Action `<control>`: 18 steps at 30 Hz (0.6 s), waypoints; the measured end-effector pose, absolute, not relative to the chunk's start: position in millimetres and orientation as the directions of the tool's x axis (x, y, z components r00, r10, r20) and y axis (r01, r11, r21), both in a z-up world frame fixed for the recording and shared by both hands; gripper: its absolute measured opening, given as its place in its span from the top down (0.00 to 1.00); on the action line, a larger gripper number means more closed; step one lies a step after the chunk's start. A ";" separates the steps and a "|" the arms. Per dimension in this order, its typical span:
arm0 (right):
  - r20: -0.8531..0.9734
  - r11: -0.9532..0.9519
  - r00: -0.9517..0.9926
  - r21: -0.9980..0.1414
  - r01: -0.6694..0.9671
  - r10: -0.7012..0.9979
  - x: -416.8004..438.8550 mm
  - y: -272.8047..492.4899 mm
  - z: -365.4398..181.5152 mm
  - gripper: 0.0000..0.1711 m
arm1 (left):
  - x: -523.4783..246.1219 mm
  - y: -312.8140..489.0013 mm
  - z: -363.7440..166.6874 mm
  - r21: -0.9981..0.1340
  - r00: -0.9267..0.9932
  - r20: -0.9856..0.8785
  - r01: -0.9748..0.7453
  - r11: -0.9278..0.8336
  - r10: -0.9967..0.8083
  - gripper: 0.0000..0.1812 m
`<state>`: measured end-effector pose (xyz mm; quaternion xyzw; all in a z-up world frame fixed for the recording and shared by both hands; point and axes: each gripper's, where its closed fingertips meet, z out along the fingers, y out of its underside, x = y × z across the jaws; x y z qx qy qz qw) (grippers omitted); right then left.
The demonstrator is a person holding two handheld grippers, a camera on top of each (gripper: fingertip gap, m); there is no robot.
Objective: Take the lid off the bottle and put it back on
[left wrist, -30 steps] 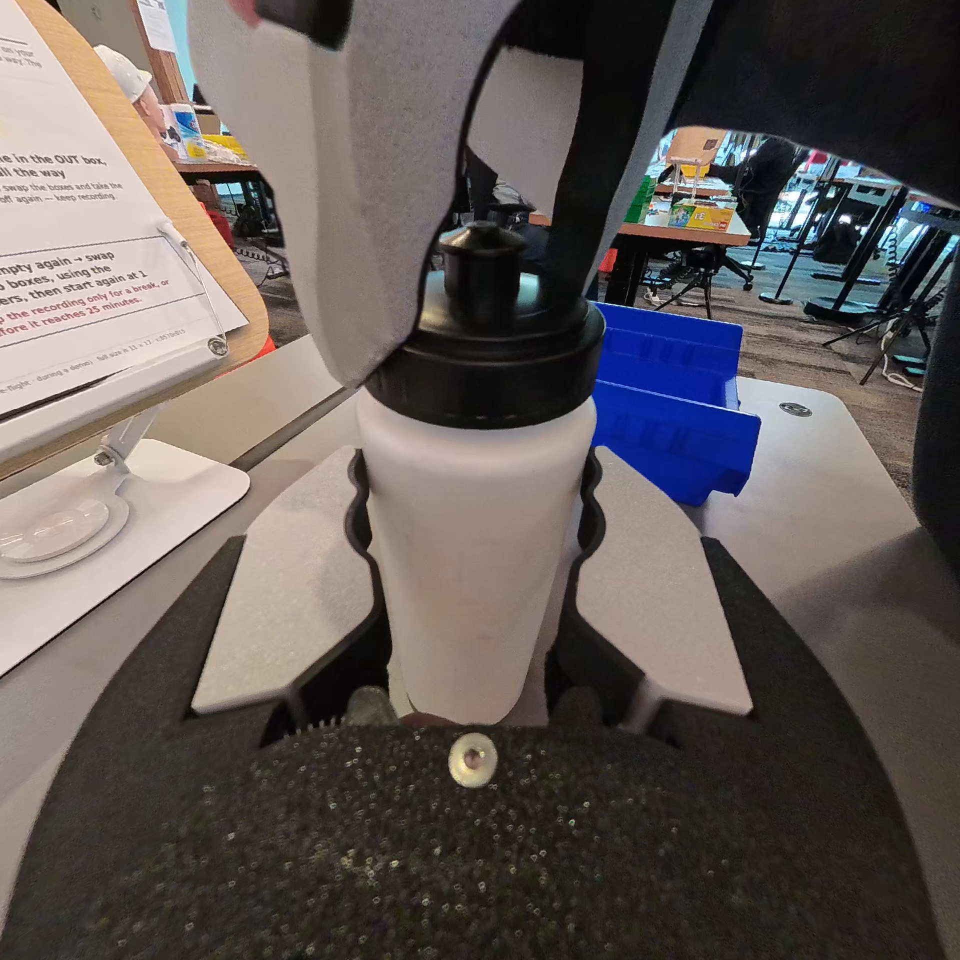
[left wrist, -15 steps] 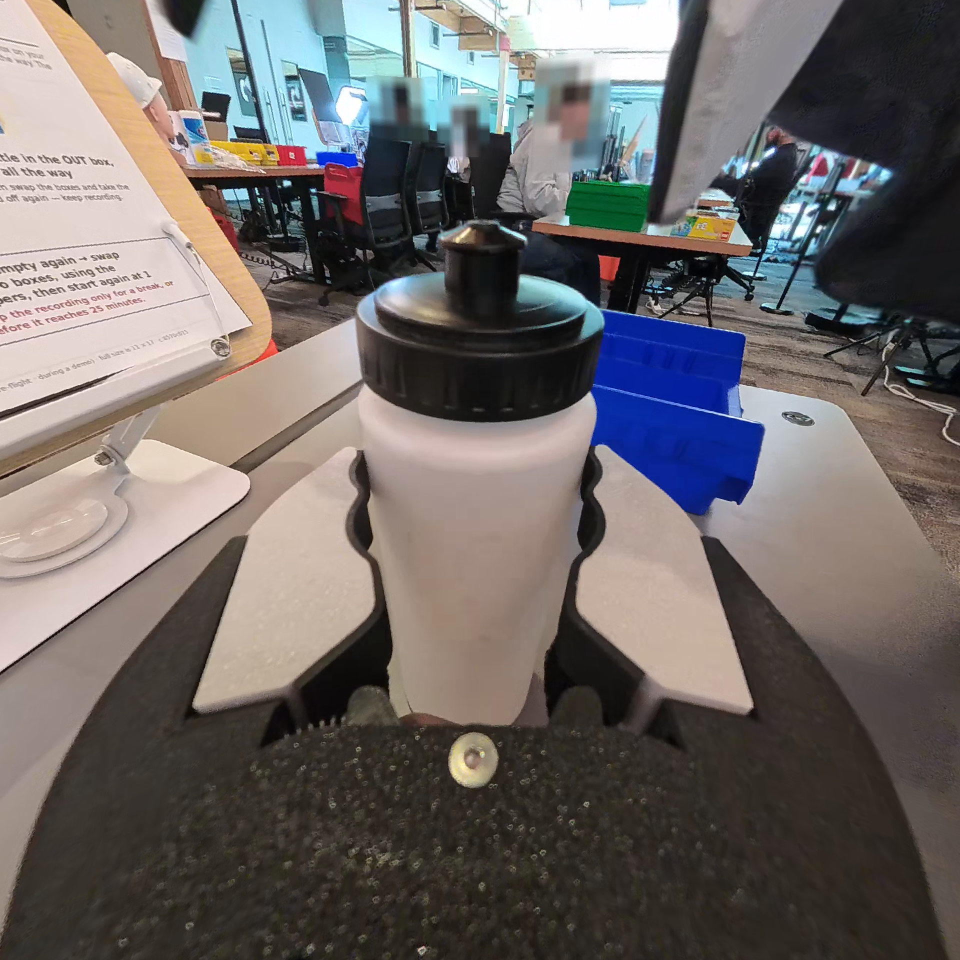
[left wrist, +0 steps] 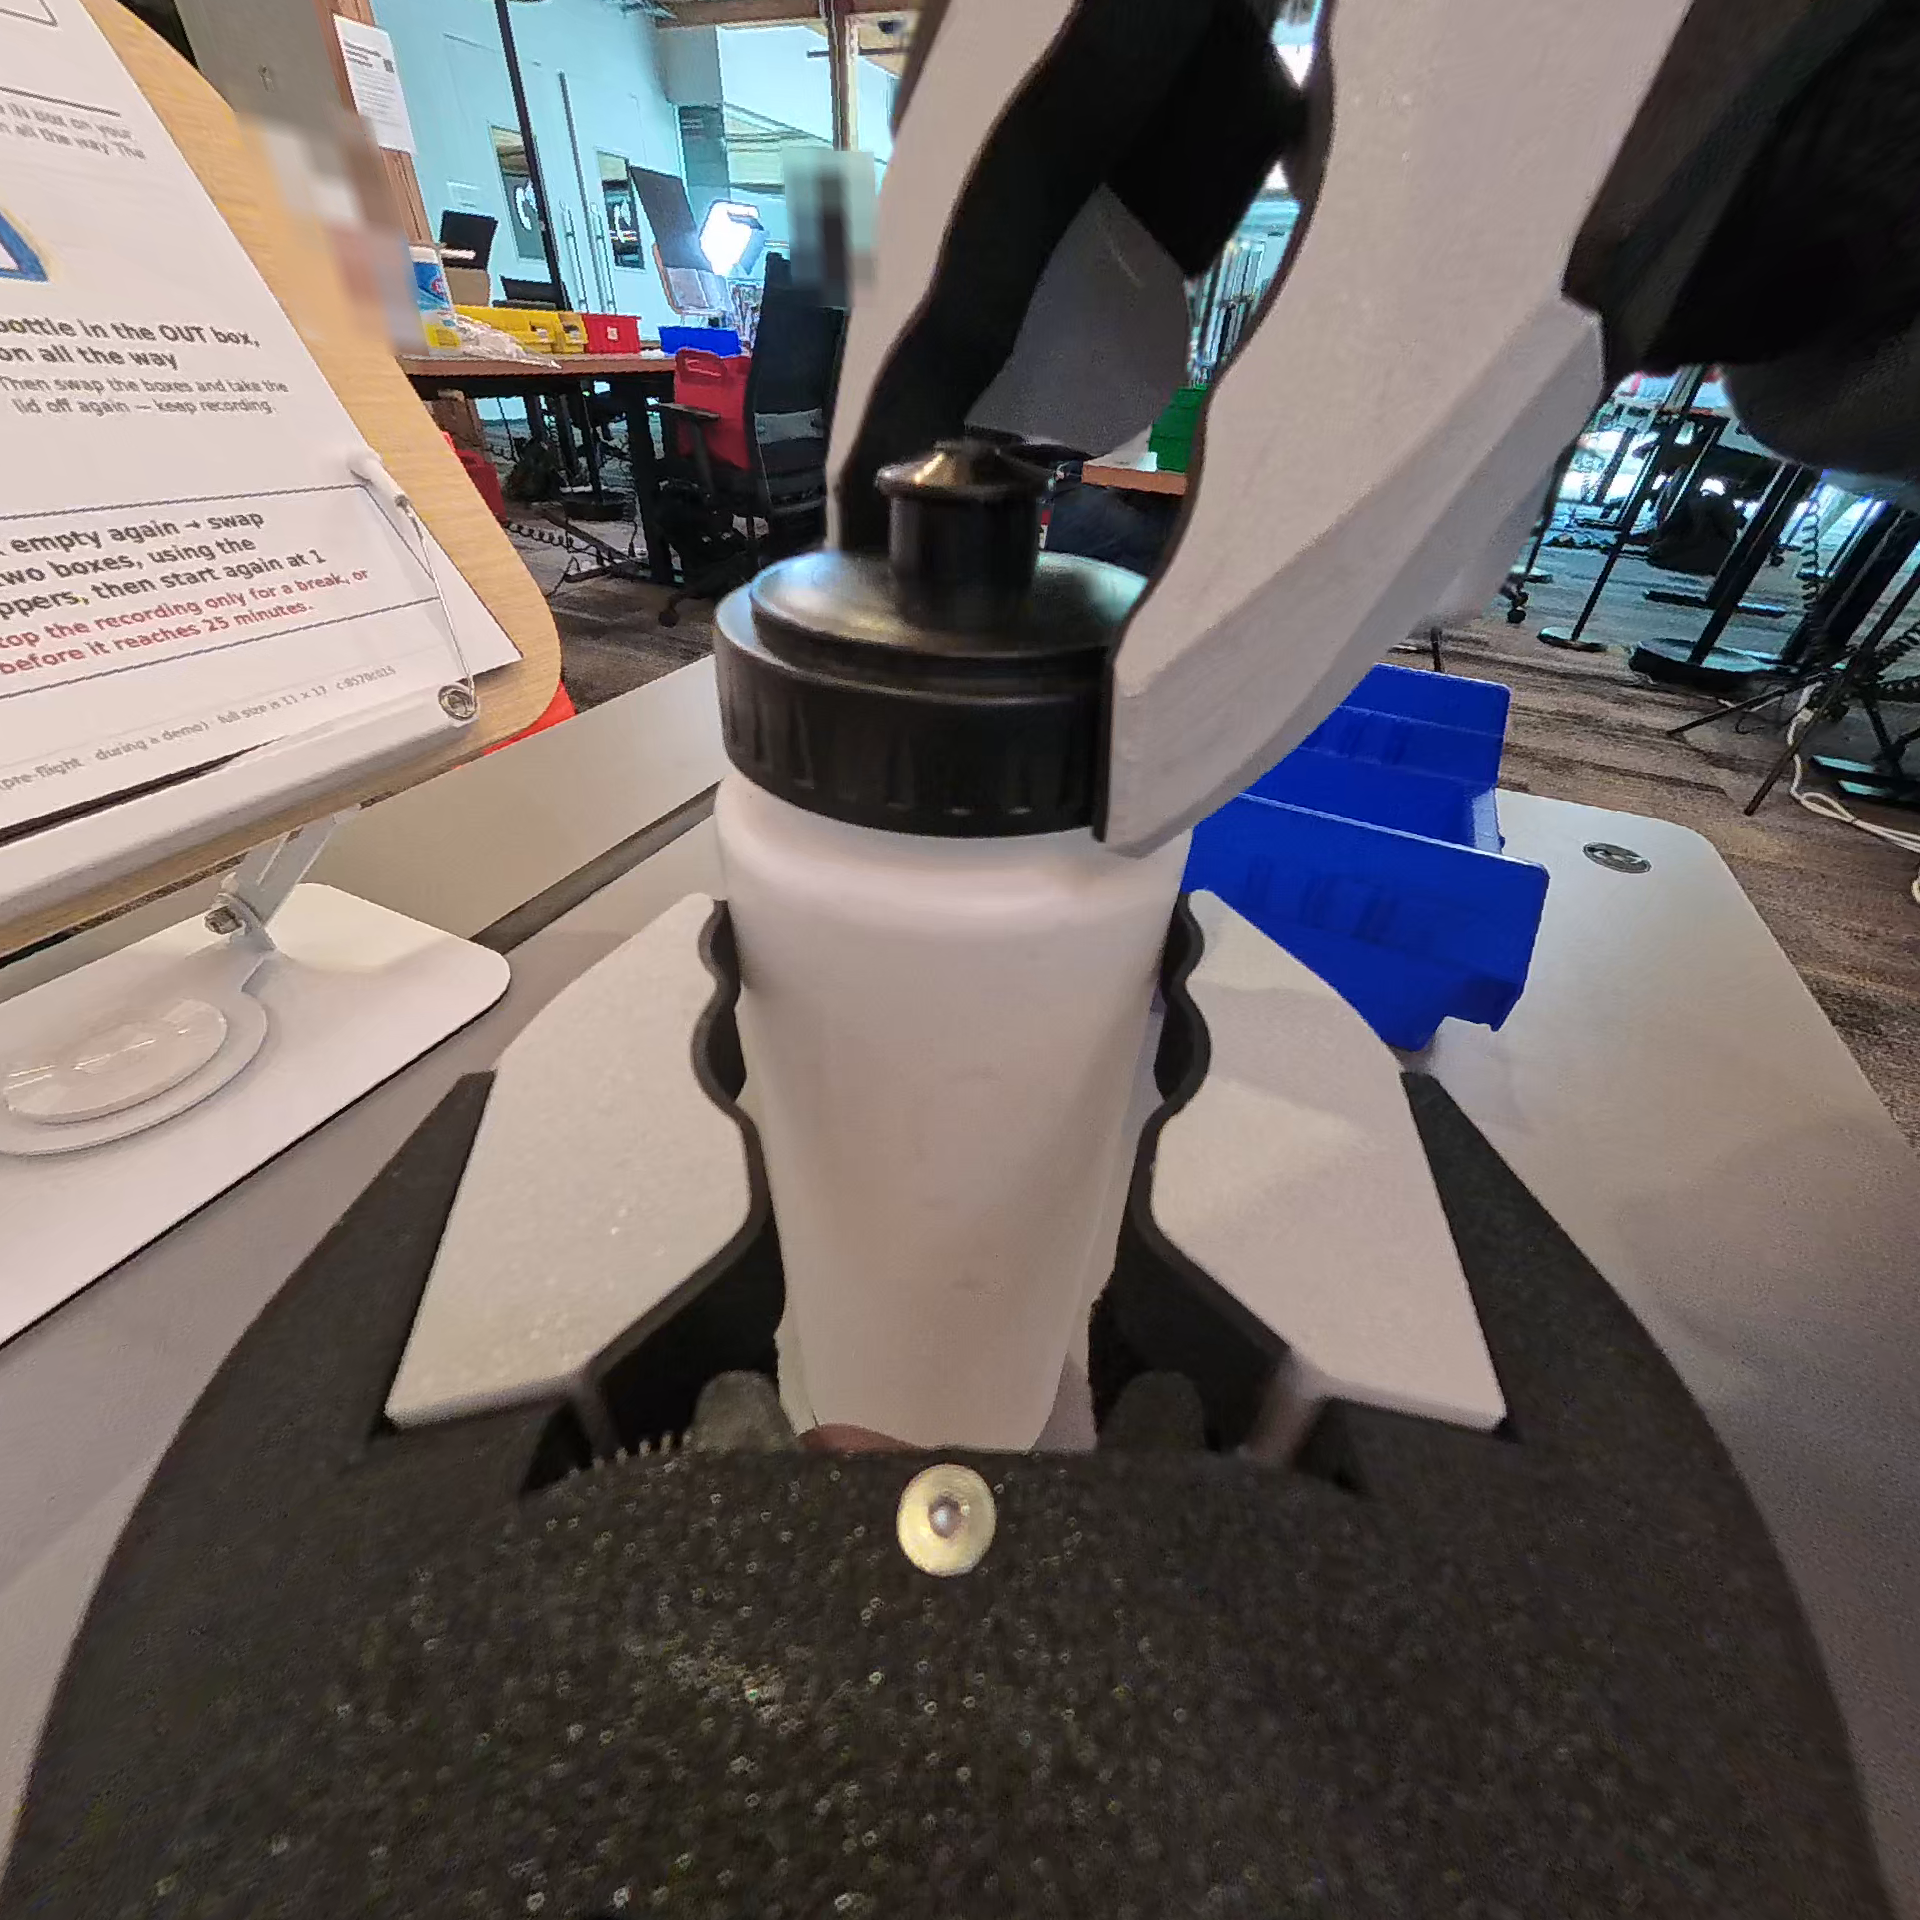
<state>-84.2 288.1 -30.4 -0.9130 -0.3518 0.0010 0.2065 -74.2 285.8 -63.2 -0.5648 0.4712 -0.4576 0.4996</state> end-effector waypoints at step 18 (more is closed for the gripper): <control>0.181 0.473 -0.477 0.071 0.878 0.860 -86.7 285.8 -28.4 0.59 | -80.6 278.3 -64.0 -0.994 0.073 0.028 -0.106 -0.035 -0.997 0.57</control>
